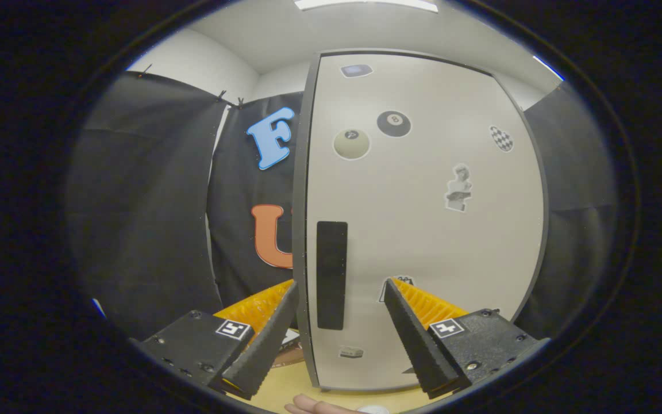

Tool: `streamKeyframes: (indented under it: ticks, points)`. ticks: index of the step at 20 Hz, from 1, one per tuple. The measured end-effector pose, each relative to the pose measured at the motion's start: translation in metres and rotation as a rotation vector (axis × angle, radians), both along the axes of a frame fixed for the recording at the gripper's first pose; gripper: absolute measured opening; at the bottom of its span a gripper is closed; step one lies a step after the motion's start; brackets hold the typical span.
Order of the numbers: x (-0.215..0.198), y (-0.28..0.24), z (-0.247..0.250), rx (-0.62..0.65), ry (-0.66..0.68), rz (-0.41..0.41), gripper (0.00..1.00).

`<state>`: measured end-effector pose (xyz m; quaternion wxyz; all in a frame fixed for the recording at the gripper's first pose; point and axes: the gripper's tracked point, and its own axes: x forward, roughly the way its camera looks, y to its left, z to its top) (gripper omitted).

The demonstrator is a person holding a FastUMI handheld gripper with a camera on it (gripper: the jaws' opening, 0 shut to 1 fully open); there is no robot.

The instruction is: Open the shoe cabinet door, grab the shoes and put them into the shoe cabinet, then close the shoe cabinet door.

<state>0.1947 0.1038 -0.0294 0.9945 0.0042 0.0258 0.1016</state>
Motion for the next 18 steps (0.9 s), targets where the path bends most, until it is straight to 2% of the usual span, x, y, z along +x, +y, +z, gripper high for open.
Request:
streamKeyframes:
  ticks: [6, 8, 9, 10, 11, 15, 18]
  points:
    - [0.045, -0.001, -0.010, 0.014, 0.044, -0.084, 0.96]
    - [0.042, -0.002, -0.003, 0.004, 0.045, -0.116, 0.83]
    - [0.044, 0.005, -0.001, 0.016, 0.043, -0.099, 0.66]
    - [0.038, 0.007, -0.003, 0.006, 0.059, -0.095, 0.60]
    - [0.042, 0.005, -0.004, 0.012, 0.061, -0.103, 0.41]
    - [0.038, 0.004, -0.005, 0.035, 0.065, -0.088, 0.31]
    - [0.024, 0.003, -0.005, 0.036, 0.066, -0.052, 0.30]
